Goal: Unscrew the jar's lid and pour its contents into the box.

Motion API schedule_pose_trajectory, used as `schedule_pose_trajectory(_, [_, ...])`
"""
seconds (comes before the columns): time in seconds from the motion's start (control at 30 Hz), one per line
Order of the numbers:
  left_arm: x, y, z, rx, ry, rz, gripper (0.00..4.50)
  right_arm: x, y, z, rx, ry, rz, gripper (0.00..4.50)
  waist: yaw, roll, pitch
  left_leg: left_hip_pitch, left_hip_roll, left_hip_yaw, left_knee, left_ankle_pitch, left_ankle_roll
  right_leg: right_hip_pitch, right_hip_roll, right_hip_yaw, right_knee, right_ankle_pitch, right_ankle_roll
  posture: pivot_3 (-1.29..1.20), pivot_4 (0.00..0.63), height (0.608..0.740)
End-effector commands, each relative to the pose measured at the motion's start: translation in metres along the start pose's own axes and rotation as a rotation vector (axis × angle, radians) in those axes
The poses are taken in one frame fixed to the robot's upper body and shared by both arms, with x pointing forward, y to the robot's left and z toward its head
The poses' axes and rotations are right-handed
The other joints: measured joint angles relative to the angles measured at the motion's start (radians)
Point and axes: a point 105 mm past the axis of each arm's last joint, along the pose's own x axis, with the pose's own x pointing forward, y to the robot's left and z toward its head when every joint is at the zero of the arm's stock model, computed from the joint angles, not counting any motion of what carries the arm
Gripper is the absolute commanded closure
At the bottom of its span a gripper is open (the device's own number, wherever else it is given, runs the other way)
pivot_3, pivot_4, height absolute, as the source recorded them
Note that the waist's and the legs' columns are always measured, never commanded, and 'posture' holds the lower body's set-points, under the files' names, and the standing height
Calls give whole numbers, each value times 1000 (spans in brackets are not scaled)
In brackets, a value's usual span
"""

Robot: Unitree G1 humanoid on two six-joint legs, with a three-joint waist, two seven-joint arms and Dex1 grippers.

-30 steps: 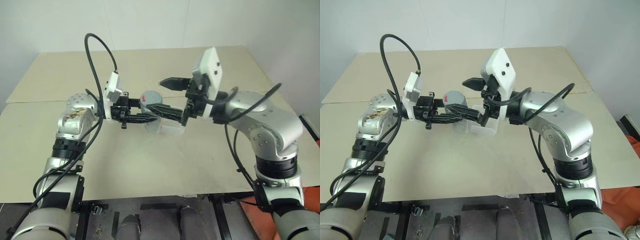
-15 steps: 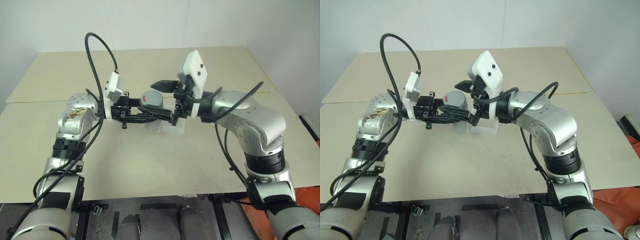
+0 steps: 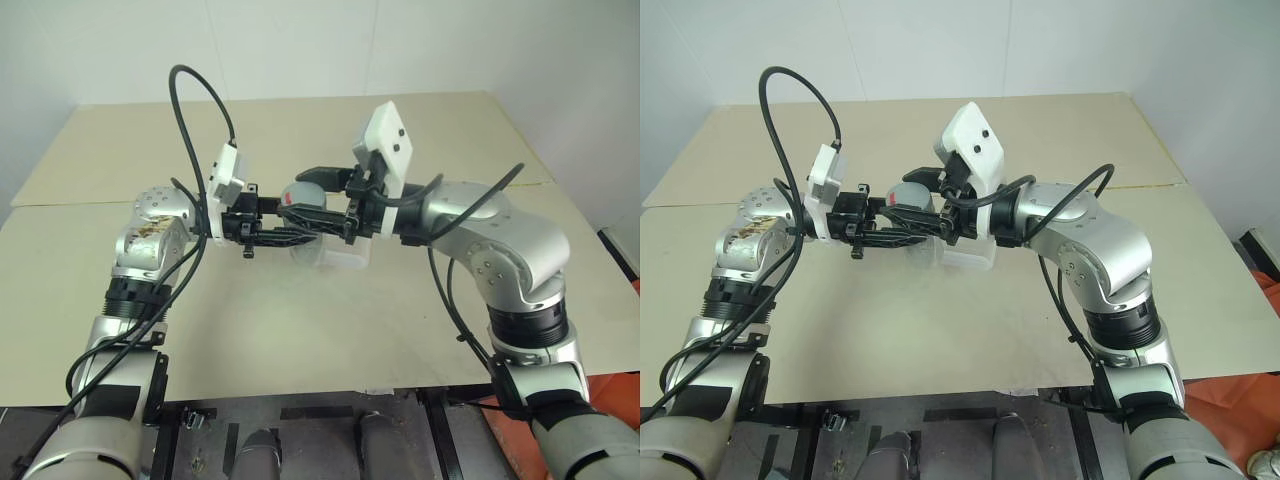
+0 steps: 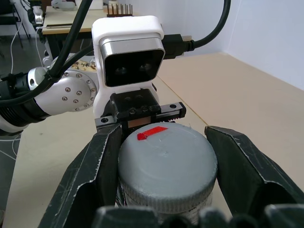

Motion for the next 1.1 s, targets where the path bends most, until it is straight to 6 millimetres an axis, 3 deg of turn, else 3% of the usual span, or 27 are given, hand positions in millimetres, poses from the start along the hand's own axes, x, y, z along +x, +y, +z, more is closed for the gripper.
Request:
schedule_pose_trajectory(0.03, [-2, -2, 8, 40, -2, -4, 2592, -3, 1, 22, -33, -66, 5, 1760, 0, 0, 0, 0, 0, 0, 0, 0, 0, 0, 0, 0, 0, 0, 0, 0, 150, 740])
schedule_pose_trajectory(0.3, [-10, -2, -4, 19, 38, 24, 2592, -24, -19, 49, 29, -154, -75, 1760, 0, 0, 0, 0, 0, 0, 0, 0, 0, 0, 0, 0, 0, 0, 0, 0, 150, 740])
schedule_pose_trajectory(0.43, [-15, 3, -4, 14, 33, 63, 2592, -44, -35, 40, 20, -128, -192, 1760, 4, 0, 0, 0, 0, 0, 0, 0, 0, 0, 0, 0, 0, 0, 0, 0, 150, 740])
schedule_pose_trajectory(0.6, [-22, 14, 4, 30, 11, 142, 2592, -78, -57, -3, 3, -1, -418, 1760, 5, 0, 0, -1, 0, 0, 0, 0, 0, 0, 0, 0, 0, 0, 0, 0, 150, 740])
schedule_pose_trajectory(0.77, [-35, 24, 9, 45, 10, 256, 2592, -117, -62, -86, 95, 189, -646, 1760, 3, 0, 0, -1, 0, 0, 0, 0, 0, 0, 0, 0, 0, 0, 0, 0, 150, 740])
schedule_pose_trajectory(0.83, [-36, 28, 11, 54, 9, 292, 2592, -125, -60, -115, 131, 260, -705, 1760, 3, 0, 0, 0, 0, 0, 0, 0, 0, 0, 0, 0, -1, 0, 0, 0, 150, 740])
schedule_pose_trajectory(1.0, [-40, 38, 8, 73, 27, 392, 2592, -135, -57, -161, 203, 352, -821, 1760, 0, 0, 0, 2, 0, 1, 0, 0, 0, 1, 0, 1, -3, 0, 0, 0, 150, 740])
schedule_pose_trajectory(1.1, [-38, 44, 7, 88, 32, 451, 2592, -139, -57, -181, 215, 408, -864, 863, 3, 0, 0, 2, 0, 1, 0, 0, 0, 1, 0, 1, -3, 0, 0, 0, 150, 740])
